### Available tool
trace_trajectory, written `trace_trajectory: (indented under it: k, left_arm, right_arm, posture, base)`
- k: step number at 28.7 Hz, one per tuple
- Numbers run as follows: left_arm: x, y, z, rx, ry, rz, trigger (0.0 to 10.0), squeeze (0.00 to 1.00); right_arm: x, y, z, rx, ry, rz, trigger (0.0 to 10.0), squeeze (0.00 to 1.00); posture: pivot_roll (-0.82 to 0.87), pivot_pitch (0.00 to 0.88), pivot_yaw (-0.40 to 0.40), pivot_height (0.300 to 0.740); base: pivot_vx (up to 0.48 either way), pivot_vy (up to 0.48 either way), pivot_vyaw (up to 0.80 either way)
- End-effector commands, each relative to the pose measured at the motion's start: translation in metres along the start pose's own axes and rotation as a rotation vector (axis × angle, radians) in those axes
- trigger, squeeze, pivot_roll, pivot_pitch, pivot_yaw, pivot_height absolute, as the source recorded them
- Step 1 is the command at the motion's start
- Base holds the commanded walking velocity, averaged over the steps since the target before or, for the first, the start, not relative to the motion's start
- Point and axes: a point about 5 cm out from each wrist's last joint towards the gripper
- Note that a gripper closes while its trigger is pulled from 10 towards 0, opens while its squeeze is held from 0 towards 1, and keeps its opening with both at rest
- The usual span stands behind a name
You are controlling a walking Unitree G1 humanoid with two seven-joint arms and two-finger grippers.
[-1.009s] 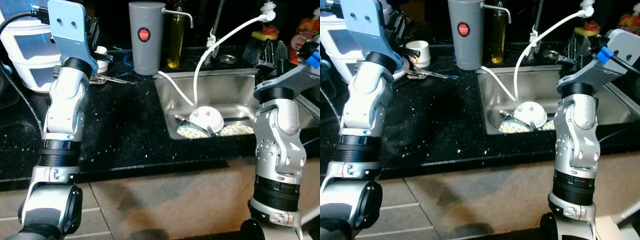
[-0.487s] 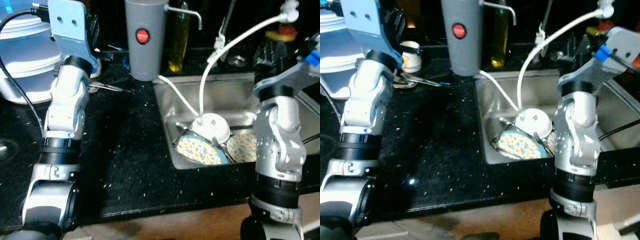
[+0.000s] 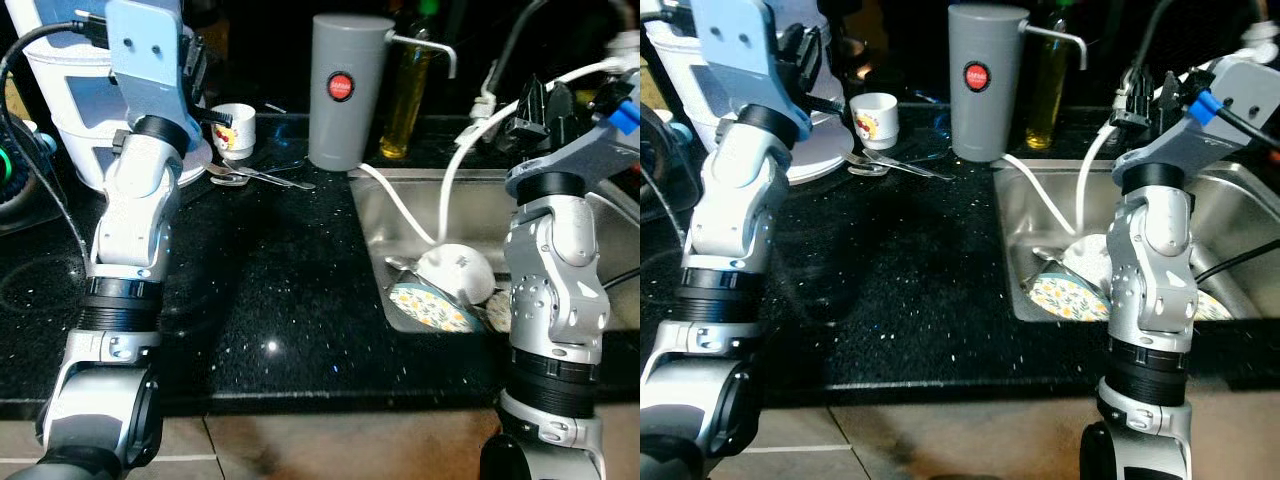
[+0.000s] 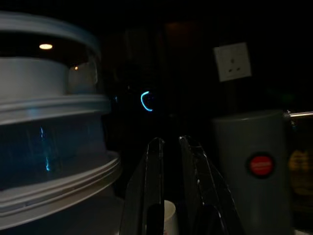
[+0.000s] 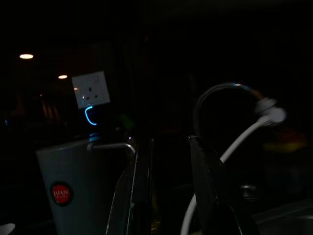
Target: Kitchen organization
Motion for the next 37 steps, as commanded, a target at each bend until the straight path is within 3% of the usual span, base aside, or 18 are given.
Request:
trace_trajectory:
  k: [1, 5, 8, 10, 11, 12, 16, 26, 37]
  left_arm:
    - [0.001, -0.005, 0.002, -0.038, -0.012, 0.027, 10.0, 0.0]
    - [0.0, -0.028, 0.01, -0.174, -0.09, 0.188, 10.0, 0.0]
    - [0.003, -0.046, 0.02, -0.369, -0.237, 0.288, 10.0, 0.0]
    - [0.003, -0.046, 0.02, -0.369, -0.237, 0.288, 10.0, 0.0]
    - [0.003, -0.055, 0.029, -0.489, -0.295, 0.34, 10.0, 0.0]
    - [0.003, -0.057, 0.033, -0.524, -0.301, 0.357, 10.0, 0.0]
    - [-0.002, -0.056, 0.039, -0.526, -0.28, 0.365, 10.0, 0.0]
    - [0.0, -0.064, 0.031, -0.53, -0.306, 0.385, 10.0, 0.0]
    - [0.013, -0.094, 0.062, -0.842, -0.385, 0.59, 10.0, 0.0]
  right_arm:
    - [0.0, -0.001, -0.001, 0.004, 0.002, 0.003, 10.0, 0.0]
    - [-0.001, -0.001, 0.0, 0.005, 0.009, 0.003, 10.0, 0.0]
    - [-0.001, -0.001, 0.0, 0.005, 0.012, 0.003, 10.0, 0.0]
    - [-0.001, -0.001, 0.0, 0.005, 0.012, 0.003, 10.0, 0.0]
    - [-0.001, -0.001, 0.0, 0.005, 0.012, 0.004, 10.0, 0.0]
    - [-0.001, -0.001, 0.001, 0.005, 0.012, 0.004, 10.0, 0.0]
    - [0.001, -0.001, 0.0, 0.003, 0.004, 0.001, 10.0, 0.0]
    - [0.002, 0.0, -0.003, 0.012, 0.001, 0.002, 10.0, 0.0]
    - [0.005, -0.001, 0.0, 0.008, 0.006, 0.015, 10.0, 0.0]
  posture:
    - [0.03, 0.0, -0.004, 0.74]
    - [0.03, 0.0, -0.005, 0.74]
    - [0.03, 0.0, -0.006, 0.74]
    - [0.03, 0.0, -0.006, 0.74]
    - [0.03, 0.0, 0.002, 0.74]
    - [0.03, 0.0, 0.002, 0.74]
    - [0.03, 0.0, 0.006, 0.74]
    - [0.02, 0.0, 0.005, 0.74]
    - [0.02, 0.0, 0.008, 0.74]
  base:
    - [0.0, 0.0, 0.0]
    - [0.0, 0.0, 0.0]
    - [0.0, 0.0, 0.0]
    - [0.0, 0.0, 0.0]
    - [0.0, 0.0, 0.0]
    - [0.0, 0.0, 0.0]
    - [0.0, 0.0, 0.0]
    - [0.0, 0.0, 0.0]
    - [0.0, 0.0, 0.0]
Point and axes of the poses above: a point about 5 cm out from each wrist's last joint towards the gripper, its own x axis pointing back from the gripper into the wrist, its own y axis along the axis of the wrist's last joint, z = x × y, and after that the axes turned 8 degrees about -x, right-handed
